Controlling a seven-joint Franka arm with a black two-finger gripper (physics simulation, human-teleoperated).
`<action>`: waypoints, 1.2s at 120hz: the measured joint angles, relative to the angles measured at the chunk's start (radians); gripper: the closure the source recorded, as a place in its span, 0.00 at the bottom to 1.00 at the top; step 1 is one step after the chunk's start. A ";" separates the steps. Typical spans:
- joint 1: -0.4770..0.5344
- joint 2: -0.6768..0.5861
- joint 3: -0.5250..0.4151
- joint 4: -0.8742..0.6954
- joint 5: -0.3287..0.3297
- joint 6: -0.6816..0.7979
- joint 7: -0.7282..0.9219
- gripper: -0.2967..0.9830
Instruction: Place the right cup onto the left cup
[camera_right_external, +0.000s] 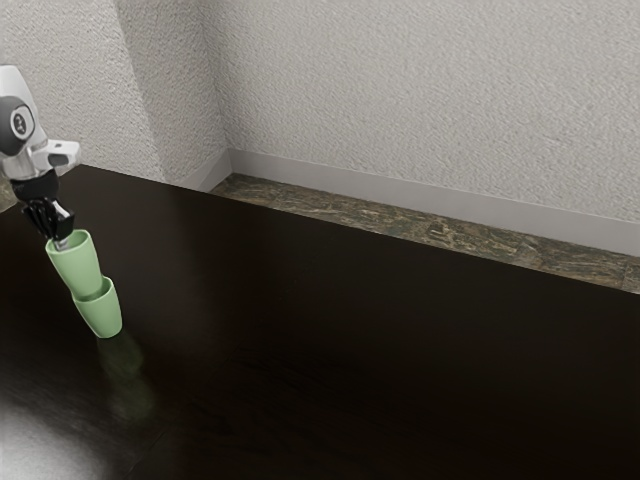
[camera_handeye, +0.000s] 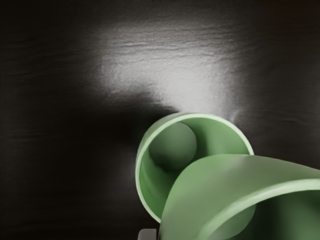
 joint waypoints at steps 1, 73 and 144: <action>0.000 0.001 0.000 0.002 0.000 0.000 0.000 0.85; 0.013 0.083 0.000 0.069 -0.025 -0.001 0.014 0.82; -0.057 -0.139 -0.010 -0.040 -0.049 -0.013 -0.019 0.27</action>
